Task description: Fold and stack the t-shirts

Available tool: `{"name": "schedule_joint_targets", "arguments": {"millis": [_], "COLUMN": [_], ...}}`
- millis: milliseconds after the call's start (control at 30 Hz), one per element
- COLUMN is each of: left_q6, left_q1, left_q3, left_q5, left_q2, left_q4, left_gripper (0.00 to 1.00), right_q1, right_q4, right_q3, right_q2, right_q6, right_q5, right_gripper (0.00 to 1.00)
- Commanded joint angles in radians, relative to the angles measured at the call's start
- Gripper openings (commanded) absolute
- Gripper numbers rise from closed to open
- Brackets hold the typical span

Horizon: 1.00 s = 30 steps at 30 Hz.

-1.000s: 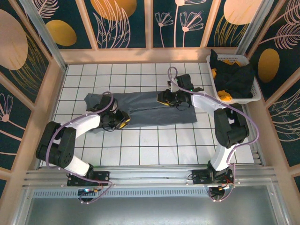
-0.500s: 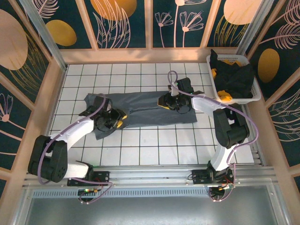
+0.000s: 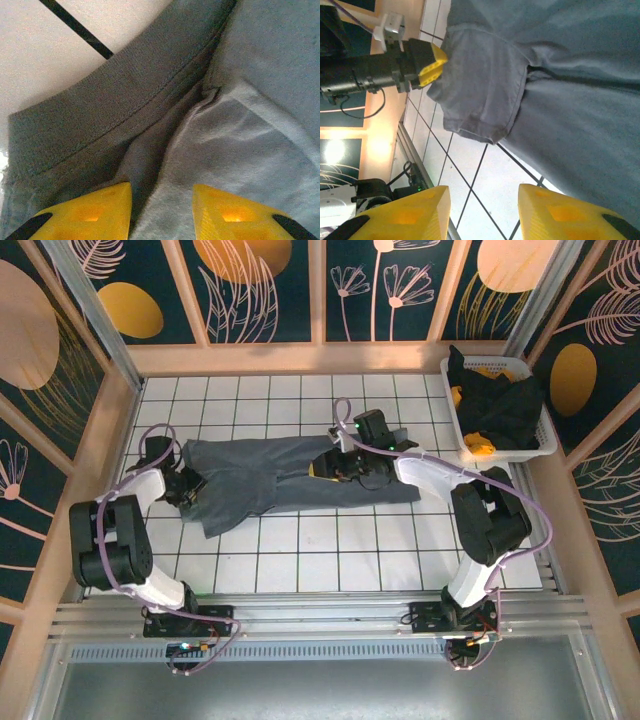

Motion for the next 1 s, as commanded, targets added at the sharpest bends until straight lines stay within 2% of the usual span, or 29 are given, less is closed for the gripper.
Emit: {"name": "schedule_joint_targets", "arguments": {"millis": [0,167,300,367,600,967], "left_q6": [0.097,0.107,0.107,0.107,0.088,-0.005], "left_q1": [0.003,0.004,0.003,0.003,0.003,0.003], "left_q3": [0.033,0.01,-0.01,-0.012,-0.004,0.076], "left_q5": [-0.031,-0.02,0.029,0.048,0.044,-0.003], "left_q2": [0.012,0.017,0.017,0.02,-0.028,-0.087], "left_q4": [0.013,0.026,0.046,0.045,0.018,-0.007], "left_gripper": [0.38,0.35,0.23,0.21,0.01,0.0], "right_q1": [-0.003,-0.003,-0.003,-0.003,-0.003,-0.015], "right_q4": [0.013,0.012,0.014,0.01,-0.026,-0.031], "right_q3": [0.027,0.026,0.039,0.051,0.097,0.105], "right_q2": [-0.011,-0.005,0.012,0.021,0.049,0.044], "right_q6": [-0.029,-0.025,-0.016,-0.015,-0.029,-0.019], "right_q5": [-0.021,-0.011,-0.003,0.002,0.03,0.067], "right_gripper": [0.41,0.41,0.41,0.41,0.39,0.38]}}
